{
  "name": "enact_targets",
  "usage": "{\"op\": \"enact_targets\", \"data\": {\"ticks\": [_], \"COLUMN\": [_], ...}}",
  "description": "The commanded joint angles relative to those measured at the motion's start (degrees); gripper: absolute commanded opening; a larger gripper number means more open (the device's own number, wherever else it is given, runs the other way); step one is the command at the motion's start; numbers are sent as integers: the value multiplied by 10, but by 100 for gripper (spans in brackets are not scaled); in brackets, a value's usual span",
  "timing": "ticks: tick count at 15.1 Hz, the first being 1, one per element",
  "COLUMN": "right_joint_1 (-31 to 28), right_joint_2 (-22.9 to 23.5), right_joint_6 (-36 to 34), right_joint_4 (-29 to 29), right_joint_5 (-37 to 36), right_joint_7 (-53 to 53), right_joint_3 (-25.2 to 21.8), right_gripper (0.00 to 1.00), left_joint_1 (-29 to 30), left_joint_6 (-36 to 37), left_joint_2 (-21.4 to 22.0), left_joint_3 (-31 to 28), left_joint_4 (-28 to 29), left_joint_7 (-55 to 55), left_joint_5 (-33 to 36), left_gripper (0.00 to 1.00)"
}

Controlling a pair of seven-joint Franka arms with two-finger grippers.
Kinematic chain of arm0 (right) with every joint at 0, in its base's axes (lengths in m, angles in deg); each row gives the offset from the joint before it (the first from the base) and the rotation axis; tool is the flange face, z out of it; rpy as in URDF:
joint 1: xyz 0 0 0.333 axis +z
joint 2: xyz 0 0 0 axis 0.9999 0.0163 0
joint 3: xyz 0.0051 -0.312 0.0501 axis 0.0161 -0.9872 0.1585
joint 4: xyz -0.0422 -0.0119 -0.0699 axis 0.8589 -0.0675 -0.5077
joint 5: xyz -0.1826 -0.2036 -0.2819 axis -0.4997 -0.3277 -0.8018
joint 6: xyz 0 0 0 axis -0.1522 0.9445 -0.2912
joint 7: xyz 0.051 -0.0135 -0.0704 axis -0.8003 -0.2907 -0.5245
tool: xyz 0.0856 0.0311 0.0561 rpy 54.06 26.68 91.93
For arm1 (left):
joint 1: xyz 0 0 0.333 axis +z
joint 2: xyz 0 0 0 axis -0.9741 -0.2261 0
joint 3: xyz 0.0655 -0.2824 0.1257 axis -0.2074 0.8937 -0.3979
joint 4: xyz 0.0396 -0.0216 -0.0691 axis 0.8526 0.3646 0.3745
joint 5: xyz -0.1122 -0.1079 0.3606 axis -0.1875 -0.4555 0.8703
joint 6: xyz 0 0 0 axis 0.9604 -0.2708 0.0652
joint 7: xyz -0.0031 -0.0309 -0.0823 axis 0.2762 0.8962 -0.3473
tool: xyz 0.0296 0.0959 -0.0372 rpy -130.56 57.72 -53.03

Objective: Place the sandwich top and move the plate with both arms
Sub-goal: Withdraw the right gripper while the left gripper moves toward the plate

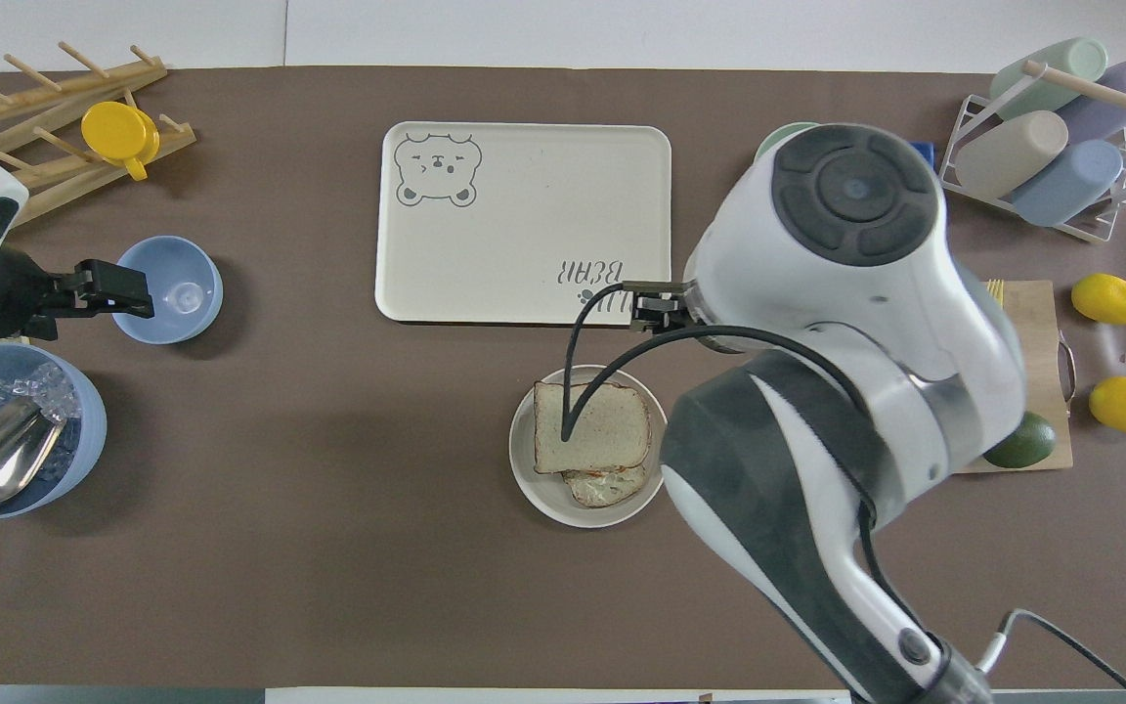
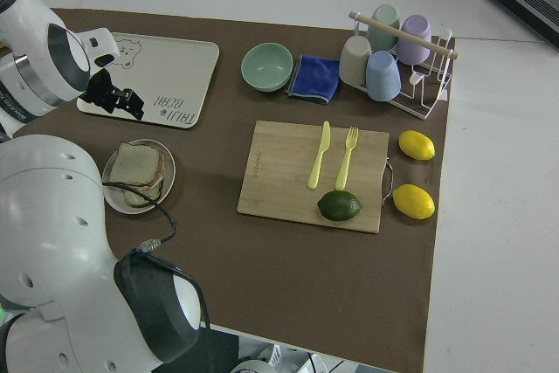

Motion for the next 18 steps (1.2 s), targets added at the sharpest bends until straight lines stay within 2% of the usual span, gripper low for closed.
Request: {"op": "enact_targets", "data": {"ticks": [1,3,5,6,8,10,14,16,18], "right_joint_1": [3,3,2,-1,-12,-35,-30,-28,-24], "right_joint_2": [-45,-69,-72,-71,-69,-72,-72,-72,-69], "right_joint_6": [-49,-93,-151,-183,-221,-223,-215,-214,-224], "right_joint_4": [8,3,-25,-48,-76,-79,-62,-53,-61], "right_joint_5": [40,70,67,62,31,19,16,16,18], "right_joint_7": [93,155,234,260,275,286,303,347,348], "right_joint_3": [-69,-134,-186,-197,-213,-213,-249,-265,-267], "right_gripper": [79,81,90,100,100,100,100,100,100], "left_joint_1": [-14,-19,-35,-48,-70,-74,-125,-154,-171], "left_joint_6": [-26,-35,-59,-64,-103,-133,-181,-209,-224], "left_joint_2": [16,15,13,8,6,6,-21,-38,-50], "left_joint_3": [-3,-3,-3,-3,-3,-2,-2,-2,-1], "left_joint_4": [38,49,69,80,109,139,153,154,153], "left_joint_7": [-2,-3,-13,-23,-34,-33,-56,-83,-101], "left_joint_5": [-14,-36,-45,-46,-57,-67,-67,-67,-69], "left_gripper": [100,100,100,100,100,100,100,100,100]}}
